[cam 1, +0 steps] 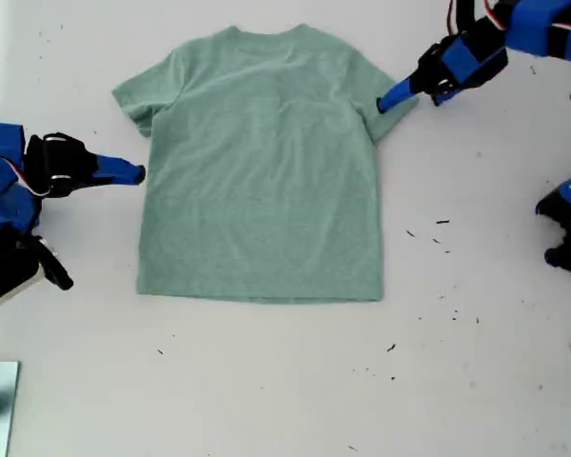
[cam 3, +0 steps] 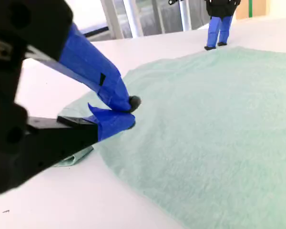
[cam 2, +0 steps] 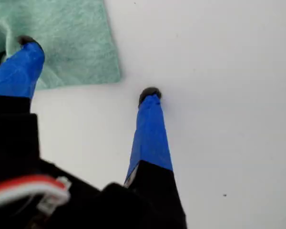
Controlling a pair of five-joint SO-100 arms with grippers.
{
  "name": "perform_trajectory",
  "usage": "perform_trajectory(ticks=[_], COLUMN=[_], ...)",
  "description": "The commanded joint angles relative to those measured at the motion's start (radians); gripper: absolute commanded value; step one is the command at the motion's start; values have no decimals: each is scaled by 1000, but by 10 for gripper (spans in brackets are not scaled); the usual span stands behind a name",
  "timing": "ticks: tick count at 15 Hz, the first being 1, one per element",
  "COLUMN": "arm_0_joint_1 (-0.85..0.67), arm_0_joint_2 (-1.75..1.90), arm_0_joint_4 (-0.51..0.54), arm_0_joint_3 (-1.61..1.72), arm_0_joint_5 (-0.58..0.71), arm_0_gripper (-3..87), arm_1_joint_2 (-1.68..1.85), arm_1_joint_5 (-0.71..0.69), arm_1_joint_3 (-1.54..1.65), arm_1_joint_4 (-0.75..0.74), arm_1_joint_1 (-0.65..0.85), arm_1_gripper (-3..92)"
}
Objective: Fold t shirt
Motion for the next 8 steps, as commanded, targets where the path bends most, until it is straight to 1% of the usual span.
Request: perform_trajectory(ticks=[1, 2, 3, 4, 5, 6, 8], arm_0_joint_1=[-9, -9, -9, -9, -9, -11, -14], arm_0_joint_2=[8, 8, 8, 8, 8, 8, 8], arm_0_joint_4=[-20, -20, -20, -20, -20, -20, -20], arm_0_joint_3=[11, 11, 11, 11, 11, 11, 11], arm_0_joint_5=[11, 11, 12, 14, 17, 21, 28], arm_0_gripper=[-2, -2, -2, -2, -2, -2, -2], arm_1_joint_2=[-58, -101, -164, -236, -308, -345, -390], arm_1_joint_5=[-15, -17, -17, -25, -26, -32, -35], arm_1_joint_3=[-37, -57, -83, -118, -169, -227, -287], arm_1_joint_4=[-44, -38, -18, 5, 38, 91, 117], arm_1_joint_1=[23, 23, 25, 14, -2, -14, -32], arm_1_gripper=[342, 292, 205, 143, 95, 79, 65])
